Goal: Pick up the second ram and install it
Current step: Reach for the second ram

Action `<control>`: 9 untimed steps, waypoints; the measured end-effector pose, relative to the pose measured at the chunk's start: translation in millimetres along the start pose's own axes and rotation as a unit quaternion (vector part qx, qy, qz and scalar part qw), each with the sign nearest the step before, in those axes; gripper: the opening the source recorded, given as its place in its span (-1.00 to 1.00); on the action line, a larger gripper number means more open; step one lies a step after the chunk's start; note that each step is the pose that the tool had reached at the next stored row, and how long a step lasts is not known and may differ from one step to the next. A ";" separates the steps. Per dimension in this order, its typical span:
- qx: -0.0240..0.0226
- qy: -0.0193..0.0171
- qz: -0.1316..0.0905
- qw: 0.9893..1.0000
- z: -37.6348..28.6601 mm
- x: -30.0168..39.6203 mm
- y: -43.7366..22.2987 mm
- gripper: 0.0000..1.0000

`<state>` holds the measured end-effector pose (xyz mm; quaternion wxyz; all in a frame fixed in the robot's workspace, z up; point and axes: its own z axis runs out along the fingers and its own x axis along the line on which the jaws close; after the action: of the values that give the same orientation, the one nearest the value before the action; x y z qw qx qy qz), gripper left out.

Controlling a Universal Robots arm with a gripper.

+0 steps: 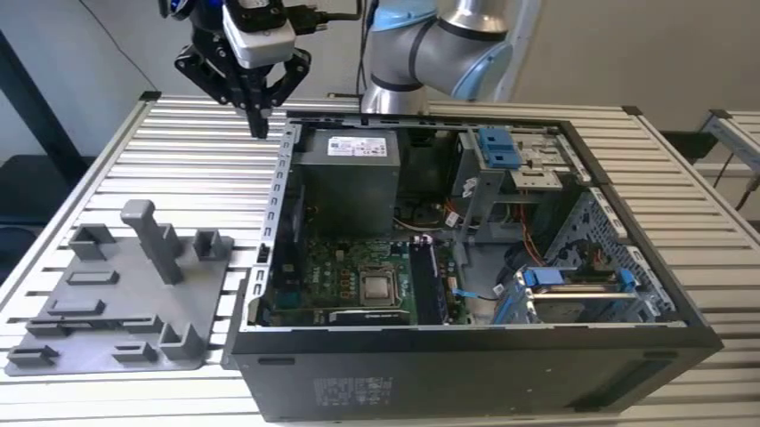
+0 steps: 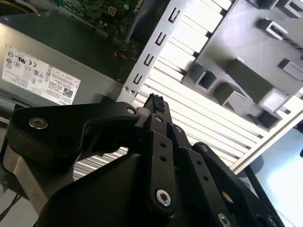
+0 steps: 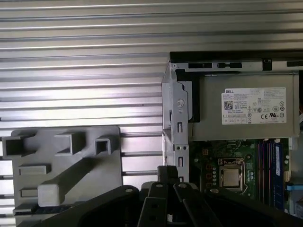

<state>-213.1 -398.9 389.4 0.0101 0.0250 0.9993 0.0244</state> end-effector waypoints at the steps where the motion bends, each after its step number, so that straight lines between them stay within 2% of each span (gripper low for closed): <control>1: 0.000 0.000 0.000 1.000 0.1 2.0 -0.1 -0.79; 9: 0.000 0.000 -0.001 1.000 0.1 21.5 -1.1 -0.79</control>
<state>-234.6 -399.0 388.9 0.0100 0.0238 0.9994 0.0248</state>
